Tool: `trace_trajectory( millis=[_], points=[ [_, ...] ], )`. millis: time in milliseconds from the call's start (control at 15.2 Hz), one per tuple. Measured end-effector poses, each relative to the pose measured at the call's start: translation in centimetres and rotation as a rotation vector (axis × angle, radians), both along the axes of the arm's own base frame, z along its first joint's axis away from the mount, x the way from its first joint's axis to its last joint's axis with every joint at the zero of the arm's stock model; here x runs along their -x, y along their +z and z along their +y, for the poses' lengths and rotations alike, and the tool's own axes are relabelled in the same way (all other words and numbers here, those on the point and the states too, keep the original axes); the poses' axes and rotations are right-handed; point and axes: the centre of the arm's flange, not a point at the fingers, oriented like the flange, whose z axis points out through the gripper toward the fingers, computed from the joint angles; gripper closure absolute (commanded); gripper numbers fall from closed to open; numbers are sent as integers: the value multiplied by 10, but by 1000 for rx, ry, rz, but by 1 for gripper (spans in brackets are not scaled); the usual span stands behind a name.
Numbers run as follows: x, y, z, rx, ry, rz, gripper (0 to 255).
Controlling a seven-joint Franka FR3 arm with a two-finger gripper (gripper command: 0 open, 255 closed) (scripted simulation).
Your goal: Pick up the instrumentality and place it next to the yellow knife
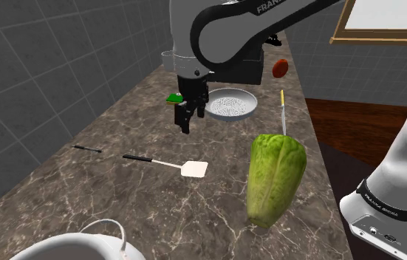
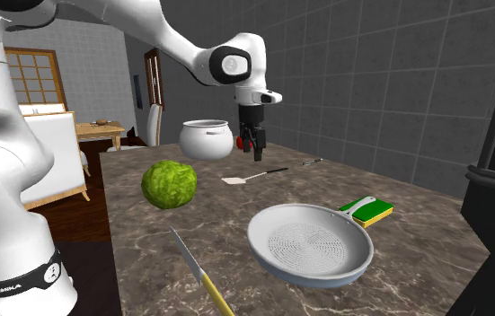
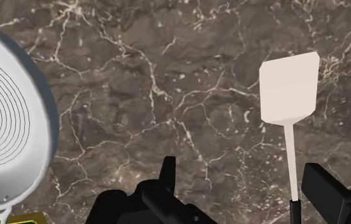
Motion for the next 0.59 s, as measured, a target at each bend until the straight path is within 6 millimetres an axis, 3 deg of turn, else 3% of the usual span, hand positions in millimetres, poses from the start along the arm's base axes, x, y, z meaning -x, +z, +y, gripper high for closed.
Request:
trace_trajectory(
  millis=[594],
  points=[
    [-22,-48,103,20,175,-34,0]
  ],
)
